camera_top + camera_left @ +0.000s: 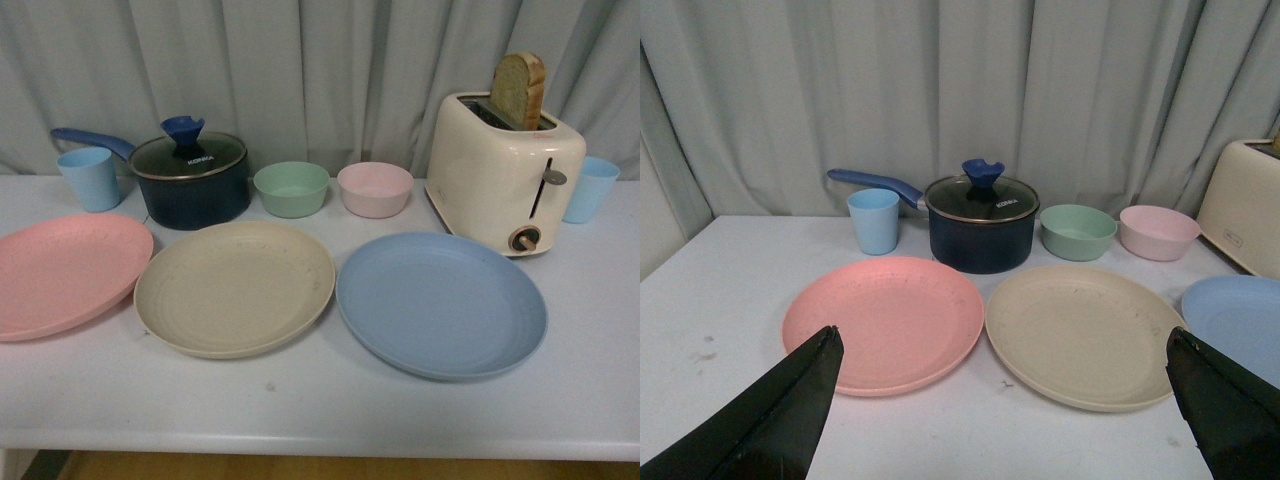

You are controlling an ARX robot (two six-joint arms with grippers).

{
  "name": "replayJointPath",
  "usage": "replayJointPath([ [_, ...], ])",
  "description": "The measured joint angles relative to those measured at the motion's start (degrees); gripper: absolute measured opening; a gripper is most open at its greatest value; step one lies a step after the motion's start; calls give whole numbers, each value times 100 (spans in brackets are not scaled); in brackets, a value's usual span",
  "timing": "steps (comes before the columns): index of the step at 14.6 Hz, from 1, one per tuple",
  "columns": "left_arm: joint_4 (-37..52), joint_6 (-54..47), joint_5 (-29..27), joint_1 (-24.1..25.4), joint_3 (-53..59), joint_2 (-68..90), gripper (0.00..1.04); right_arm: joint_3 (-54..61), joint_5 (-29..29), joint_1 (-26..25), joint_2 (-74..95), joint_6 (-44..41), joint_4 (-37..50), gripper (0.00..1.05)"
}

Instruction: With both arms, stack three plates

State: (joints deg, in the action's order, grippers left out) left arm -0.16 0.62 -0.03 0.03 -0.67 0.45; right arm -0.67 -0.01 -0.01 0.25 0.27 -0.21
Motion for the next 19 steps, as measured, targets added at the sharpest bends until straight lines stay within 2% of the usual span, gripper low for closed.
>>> replayJointPath([
  [19, 0, 0, 2, 0, 0, 0, 98, 0, 0, 0, 0, 0, 0, 98],
])
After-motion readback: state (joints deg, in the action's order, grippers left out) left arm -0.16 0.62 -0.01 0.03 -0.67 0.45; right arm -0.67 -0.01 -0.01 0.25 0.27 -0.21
